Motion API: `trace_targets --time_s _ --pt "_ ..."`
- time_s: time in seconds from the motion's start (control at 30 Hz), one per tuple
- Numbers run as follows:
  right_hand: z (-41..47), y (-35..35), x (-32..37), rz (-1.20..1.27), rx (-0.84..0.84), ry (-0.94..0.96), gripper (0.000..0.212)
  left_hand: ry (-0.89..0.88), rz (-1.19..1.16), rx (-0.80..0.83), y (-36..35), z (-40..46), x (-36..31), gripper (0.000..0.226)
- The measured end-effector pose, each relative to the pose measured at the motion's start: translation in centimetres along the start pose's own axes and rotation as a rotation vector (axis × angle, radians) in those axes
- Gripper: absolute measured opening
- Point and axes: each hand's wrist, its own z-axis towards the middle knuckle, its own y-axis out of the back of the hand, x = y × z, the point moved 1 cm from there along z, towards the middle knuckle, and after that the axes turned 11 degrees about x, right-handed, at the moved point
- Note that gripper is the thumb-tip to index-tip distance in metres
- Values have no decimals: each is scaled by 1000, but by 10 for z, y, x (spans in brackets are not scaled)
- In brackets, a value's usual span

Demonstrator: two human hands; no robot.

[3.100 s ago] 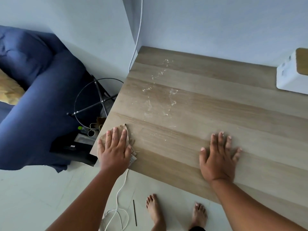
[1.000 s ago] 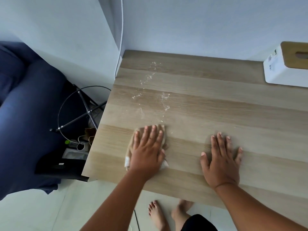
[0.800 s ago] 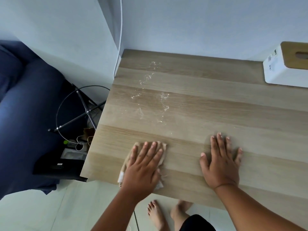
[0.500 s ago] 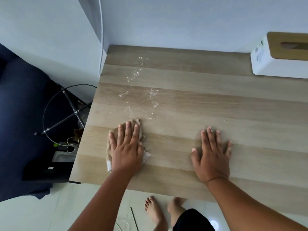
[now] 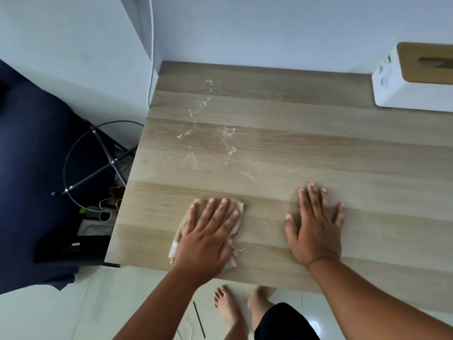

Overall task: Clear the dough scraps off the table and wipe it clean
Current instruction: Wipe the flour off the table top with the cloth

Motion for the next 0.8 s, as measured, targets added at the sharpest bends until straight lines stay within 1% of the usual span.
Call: trace_targets --time_s 0.1,0.23,0.3,0.33,0.4,0.5,0.6,0.67,0.73,0.8 --pt "-1 3 1 2 12 2 78 132 -14 -13 10 -9 44 72" --pt "-1 6 2 -2 31 -4 78 409 -106 -11 30 25 74 73" --pt "-1 6 2 0 43 -2 78 480 -135 -8 41 52 74 74" --pt "-1 6 2 -1 46 -2 78 476 -137 -5 45 66 72 74" --pt "-1 5 2 -5 42 -4 78 402 -119 10 53 90 64 75" --pt "-1 4 1 -6 34 -5 78 189 -71 35 58 106 48 72" --pt "-1 2 0 -16 21 0 77 -84 23 39 54 92 37 66" --pt "-1 1 0 -11 13 -3 77 -217 41 34 51 75 47 64" --pt "0 0 -1 -6 6 -4 77 -250 38 6 50 62 70 64" --pt "-1 -2 -1 -2 -1 0 77 -146 14 -16 54 56 93 66"
